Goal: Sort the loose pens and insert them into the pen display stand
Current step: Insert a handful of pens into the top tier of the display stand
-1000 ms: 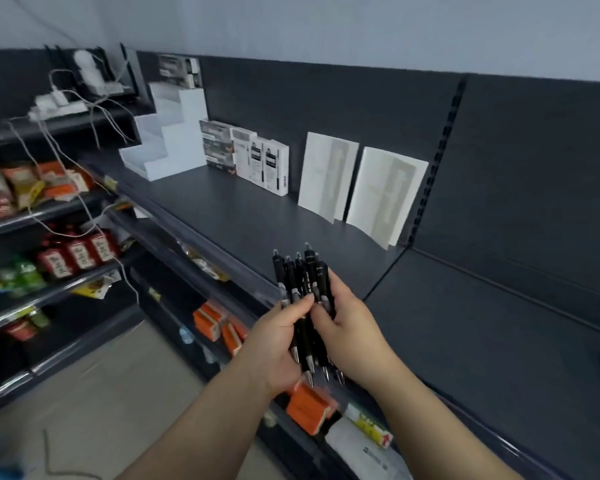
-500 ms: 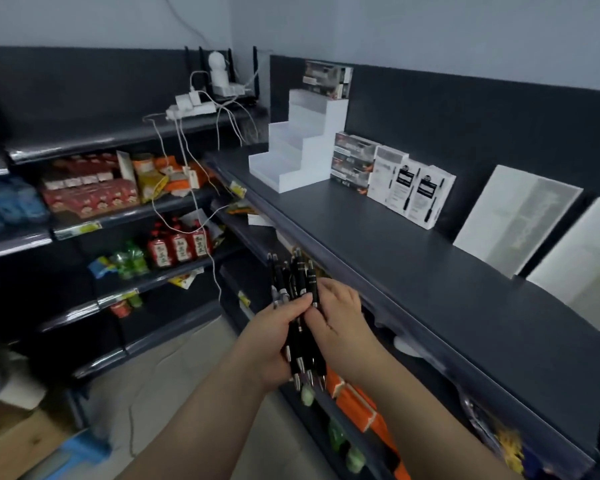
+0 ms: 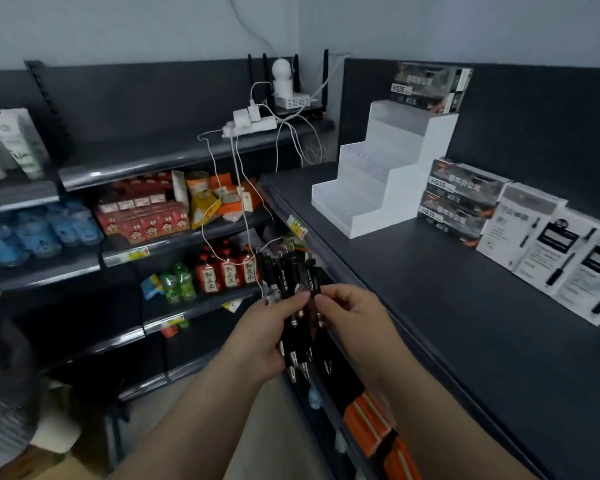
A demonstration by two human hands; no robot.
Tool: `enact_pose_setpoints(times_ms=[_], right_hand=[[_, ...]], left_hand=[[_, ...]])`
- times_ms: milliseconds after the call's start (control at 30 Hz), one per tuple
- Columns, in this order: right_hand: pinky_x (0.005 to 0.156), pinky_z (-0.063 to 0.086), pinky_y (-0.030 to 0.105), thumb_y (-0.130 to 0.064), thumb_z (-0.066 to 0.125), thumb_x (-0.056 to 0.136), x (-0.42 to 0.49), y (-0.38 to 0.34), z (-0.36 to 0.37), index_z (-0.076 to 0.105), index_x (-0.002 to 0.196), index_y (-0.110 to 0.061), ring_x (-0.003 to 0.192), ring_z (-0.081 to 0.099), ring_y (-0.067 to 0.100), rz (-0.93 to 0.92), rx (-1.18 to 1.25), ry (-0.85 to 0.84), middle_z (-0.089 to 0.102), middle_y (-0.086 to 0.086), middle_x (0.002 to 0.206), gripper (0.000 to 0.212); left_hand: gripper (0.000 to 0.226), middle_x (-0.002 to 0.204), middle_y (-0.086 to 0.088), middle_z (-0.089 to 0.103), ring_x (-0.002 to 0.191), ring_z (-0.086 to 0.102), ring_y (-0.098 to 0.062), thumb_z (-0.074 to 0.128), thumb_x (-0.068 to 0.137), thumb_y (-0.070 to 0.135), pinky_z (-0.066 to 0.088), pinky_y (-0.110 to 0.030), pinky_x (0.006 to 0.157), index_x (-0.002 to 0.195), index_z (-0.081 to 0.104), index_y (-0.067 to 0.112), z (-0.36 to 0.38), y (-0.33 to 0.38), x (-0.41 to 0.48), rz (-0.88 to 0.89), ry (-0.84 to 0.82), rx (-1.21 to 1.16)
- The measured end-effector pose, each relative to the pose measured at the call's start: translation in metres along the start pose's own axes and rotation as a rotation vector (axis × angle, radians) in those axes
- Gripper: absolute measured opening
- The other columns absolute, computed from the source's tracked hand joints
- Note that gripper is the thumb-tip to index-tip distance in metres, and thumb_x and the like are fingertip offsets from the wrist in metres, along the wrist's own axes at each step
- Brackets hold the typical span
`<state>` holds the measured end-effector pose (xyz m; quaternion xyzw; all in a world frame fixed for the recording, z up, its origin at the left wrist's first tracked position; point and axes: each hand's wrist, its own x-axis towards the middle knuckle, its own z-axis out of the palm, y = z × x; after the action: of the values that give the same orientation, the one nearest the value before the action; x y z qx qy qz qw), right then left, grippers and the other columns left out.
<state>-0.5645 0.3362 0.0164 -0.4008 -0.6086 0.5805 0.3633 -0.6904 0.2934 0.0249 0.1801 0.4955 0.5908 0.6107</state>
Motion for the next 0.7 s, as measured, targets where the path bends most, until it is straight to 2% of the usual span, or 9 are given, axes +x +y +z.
enact_pose_setpoints(times_ms=[167,267,367,433,567,633,700], right_hand=[[0.069,0.05,0.014,-0.016,0.051,0.095,0.08,-0.01,0.008,0.07,0.102,-0.017,0.081,0.068,0.004,-0.099,-0.124,-0.087,0.073,-0.004,0.089,0.02],[0.069,0.048,0.011,-0.015,0.053,0.094,0.116,-0.015,0.012,0.069,0.102,-0.021,0.082,0.066,0.0,-0.15,-0.196,-0.101,0.071,-0.005,0.092,0.019],[0.072,0.053,0.021,-0.015,0.057,0.091,0.157,-0.017,0.015,0.071,0.099,-0.023,0.079,0.065,0.006,-0.162,-0.243,-0.067,0.072,-0.003,0.086,0.018],[0.073,0.053,0.029,-0.016,0.059,0.09,0.18,-0.019,0.015,0.073,0.094,-0.025,0.073,0.065,0.011,-0.143,-0.24,-0.029,0.073,0.001,0.081,0.017],[0.075,0.053,0.032,-0.015,0.061,0.089,0.234,-0.03,0.019,0.074,0.089,-0.019,0.074,0.067,0.016,-0.102,-0.148,0.161,0.074,0.004,0.081,0.013],[0.074,0.051,0.038,-0.02,0.063,0.087,0.257,-0.036,0.018,0.072,0.083,-0.018,0.07,0.06,0.02,-0.084,-0.125,0.291,0.069,0.011,0.076,0.01],[0.072,0.045,0.037,-0.021,0.063,0.086,0.274,-0.041,0.016,0.068,0.084,-0.019,0.07,0.052,0.021,-0.063,-0.122,0.392,0.062,0.012,0.075,0.006]], left_hand=[[0.023,0.098,-0.019,0.071,0.088,0.069,-0.035,0.062,0.086,0.009,0.057,-0.044,0.071,0.108,0.066,0.004,-0.001,0.04,0.063,0.064,0.077,-0.015],[0.023,0.103,-0.023,0.07,0.095,0.067,-0.04,0.063,0.084,0.008,0.053,-0.054,0.085,0.106,0.067,0.002,-0.004,0.06,0.097,0.051,0.057,-0.043],[0.016,0.096,-0.021,0.072,0.085,0.07,-0.036,0.062,0.086,0.006,0.056,-0.046,0.074,0.1,0.068,0.003,-0.008,0.08,0.137,0.072,0.01,-0.039],[0.019,0.095,-0.021,0.071,0.079,0.07,-0.032,0.059,0.088,0.008,0.058,-0.039,0.065,0.104,0.067,0.001,-0.01,0.093,0.164,0.06,-0.039,-0.021],[0.013,0.072,-0.011,0.061,0.058,0.059,-0.02,0.058,0.09,0.014,0.052,-0.028,0.05,0.094,0.063,0.002,-0.018,0.132,0.235,-0.027,-0.152,-0.007],[0.011,0.067,-0.006,0.058,0.058,0.056,-0.016,0.061,0.089,0.015,0.05,-0.027,0.053,0.088,0.061,0.004,-0.019,0.154,0.27,-0.093,-0.156,-0.023],[0.012,0.066,-0.005,0.059,0.06,0.058,-0.015,0.064,0.087,0.016,0.05,-0.028,0.058,0.083,0.061,0.005,-0.018,0.171,0.299,-0.163,-0.175,-0.044]])
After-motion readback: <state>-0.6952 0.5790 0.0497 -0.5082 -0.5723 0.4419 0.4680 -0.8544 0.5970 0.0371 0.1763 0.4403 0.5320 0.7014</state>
